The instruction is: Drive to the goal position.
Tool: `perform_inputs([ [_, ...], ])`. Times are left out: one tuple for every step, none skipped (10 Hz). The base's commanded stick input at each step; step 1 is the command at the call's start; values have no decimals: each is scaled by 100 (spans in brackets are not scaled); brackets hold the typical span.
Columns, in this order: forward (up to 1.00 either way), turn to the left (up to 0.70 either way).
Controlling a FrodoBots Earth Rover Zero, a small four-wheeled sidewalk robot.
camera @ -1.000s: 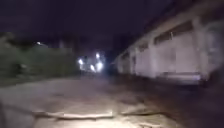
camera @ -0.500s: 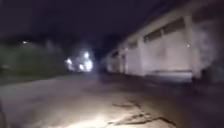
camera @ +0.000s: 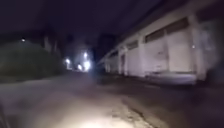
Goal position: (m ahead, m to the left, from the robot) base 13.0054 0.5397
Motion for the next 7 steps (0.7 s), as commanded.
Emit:
perform_inputs([
  [70, 0],
  [70, 0],
  [70, 0],
  [70, 0],
  [70, 0],
  [70, 0],
  [70, -7],
])
